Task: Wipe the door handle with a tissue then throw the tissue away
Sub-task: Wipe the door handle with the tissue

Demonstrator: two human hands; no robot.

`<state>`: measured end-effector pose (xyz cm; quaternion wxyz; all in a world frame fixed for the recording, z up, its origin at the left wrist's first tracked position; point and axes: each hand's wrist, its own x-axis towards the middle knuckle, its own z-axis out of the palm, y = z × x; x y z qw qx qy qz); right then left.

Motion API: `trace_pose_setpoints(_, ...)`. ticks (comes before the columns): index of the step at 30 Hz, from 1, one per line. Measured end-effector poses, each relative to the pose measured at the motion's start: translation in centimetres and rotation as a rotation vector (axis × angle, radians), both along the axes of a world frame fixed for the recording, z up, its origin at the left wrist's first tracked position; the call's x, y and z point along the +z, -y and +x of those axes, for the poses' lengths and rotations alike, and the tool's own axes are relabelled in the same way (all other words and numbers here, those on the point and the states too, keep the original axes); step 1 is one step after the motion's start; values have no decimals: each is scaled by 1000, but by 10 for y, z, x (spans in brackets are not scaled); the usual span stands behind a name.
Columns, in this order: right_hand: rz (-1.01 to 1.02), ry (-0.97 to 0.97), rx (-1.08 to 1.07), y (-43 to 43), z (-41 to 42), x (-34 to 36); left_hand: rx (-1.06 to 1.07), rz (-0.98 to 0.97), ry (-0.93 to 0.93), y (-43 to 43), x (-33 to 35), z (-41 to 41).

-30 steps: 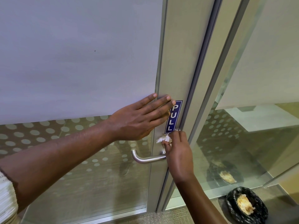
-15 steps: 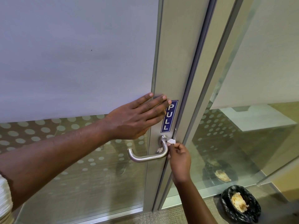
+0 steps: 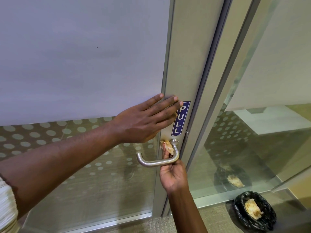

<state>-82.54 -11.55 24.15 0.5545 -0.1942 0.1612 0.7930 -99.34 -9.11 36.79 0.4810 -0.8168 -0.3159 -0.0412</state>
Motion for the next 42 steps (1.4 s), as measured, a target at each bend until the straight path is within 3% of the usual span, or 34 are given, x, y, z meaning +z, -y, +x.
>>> trace_pose_setpoints(5,11,54,-19,2,1,-2,0,5,-3,-2,-1,-1)
trace_pose_setpoints(10,14,526,4,-6,10,-10,-11,-2,8,-2,-2,-1)
trace_pose_setpoints(13,71,814,-90,-9,18,-15,-17,-9,13,-2,-1,-1)
trace_pose_setpoints(18,528,1640,-250,-8,36,-2,-10,-5,4,-2,-2,-1)
trace_pose_setpoints(22,845,1899,-182,-10,41,21,-15,-4,14,-1,-1,0)
trace_pose_setpoints(27,1030,2193,84,-5,50,32,-4,-14,6,0,1,1)
trace_pose_setpoints(33,1029,2265,230,27,38,34,3,-21,6,1,2,1)
trace_pose_setpoints(36,996,2195,274,43,8,34,6,-13,3,1,2,2)
trace_pose_setpoints(39,1100,2127,314,57,-12,35,7,-30,4,1,3,1)
trace_pose_setpoints(42,1081,2166,332,50,8,39,8,-52,3,1,4,1)
